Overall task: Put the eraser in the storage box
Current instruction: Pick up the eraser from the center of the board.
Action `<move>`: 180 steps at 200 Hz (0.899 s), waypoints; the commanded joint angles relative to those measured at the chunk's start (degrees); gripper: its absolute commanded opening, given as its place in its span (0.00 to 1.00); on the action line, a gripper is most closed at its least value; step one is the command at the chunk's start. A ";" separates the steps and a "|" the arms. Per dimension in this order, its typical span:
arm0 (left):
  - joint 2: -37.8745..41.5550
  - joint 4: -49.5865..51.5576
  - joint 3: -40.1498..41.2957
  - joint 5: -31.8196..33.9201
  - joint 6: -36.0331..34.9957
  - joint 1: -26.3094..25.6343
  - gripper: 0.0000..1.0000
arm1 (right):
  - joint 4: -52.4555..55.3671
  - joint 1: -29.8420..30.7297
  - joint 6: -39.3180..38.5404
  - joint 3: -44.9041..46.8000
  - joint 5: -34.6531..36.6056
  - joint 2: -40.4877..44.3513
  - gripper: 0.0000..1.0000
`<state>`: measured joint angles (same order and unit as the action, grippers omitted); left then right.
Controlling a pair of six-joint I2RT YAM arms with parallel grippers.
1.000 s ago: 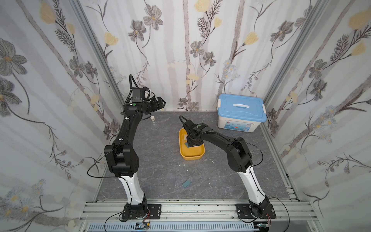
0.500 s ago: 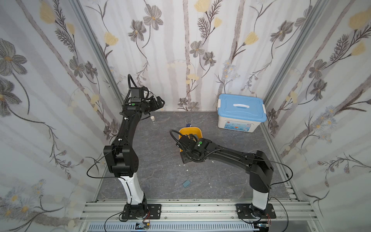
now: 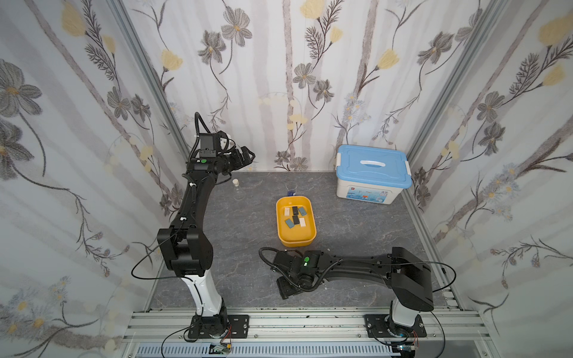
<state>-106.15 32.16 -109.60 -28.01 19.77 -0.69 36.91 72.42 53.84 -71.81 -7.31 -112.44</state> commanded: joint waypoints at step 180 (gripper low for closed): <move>-0.46 -2.07 -0.18 -2.57 1.41 1.04 1.00 | -1.03 -6.50 1.83 -6.55 -2.38 -10.47 0.65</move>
<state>-106.56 31.90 -109.60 -29.63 21.02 0.12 34.52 66.22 57.43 -76.07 -11.77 -121.45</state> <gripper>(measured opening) 0.997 0.646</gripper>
